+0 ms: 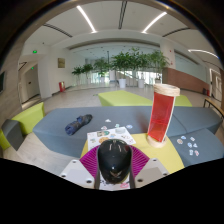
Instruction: Arrange mouse
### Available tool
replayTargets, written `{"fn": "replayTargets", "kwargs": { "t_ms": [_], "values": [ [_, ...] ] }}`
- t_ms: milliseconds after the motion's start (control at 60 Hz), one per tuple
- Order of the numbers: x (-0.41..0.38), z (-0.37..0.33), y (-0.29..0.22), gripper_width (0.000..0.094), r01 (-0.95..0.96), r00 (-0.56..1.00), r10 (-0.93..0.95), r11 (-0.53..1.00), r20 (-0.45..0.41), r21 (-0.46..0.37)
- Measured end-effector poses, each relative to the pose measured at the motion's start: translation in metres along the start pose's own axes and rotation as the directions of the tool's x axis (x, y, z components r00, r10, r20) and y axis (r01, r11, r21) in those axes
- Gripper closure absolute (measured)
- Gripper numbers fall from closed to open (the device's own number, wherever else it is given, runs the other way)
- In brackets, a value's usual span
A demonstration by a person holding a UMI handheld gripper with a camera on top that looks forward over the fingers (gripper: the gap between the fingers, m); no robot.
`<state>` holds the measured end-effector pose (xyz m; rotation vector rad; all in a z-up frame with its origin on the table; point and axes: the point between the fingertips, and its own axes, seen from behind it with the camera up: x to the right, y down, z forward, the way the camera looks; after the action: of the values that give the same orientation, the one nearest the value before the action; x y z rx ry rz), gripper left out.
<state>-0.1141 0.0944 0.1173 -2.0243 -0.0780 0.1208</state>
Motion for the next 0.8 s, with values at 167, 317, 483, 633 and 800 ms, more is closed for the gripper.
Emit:
{"fn": "replayTargets", "kwargs": {
  "t_ms": [167,317,483,633,800],
  "values": [
    [-0.035,0.003,0.07,0.0542,0.002,1.0,-0.002,0.994,-0.005,-0.106],
    [-0.028,0.018,0.133,0.0542,-0.006,0.999,-0.001,0.974,-0.033,-0.226],
    [-0.032,0.018,0.139,0.0398,0.022,0.999,-0.028,0.966,-0.018,-0.257],
    [-0.03,-0.009,0.135,0.0082,0.094,0.995,-0.094,0.946,0.015,-0.309],
    [-0.039,-0.08,0.096,0.0095,0.138,0.99,-0.131,0.97,0.048,-0.202]
  ]
}}
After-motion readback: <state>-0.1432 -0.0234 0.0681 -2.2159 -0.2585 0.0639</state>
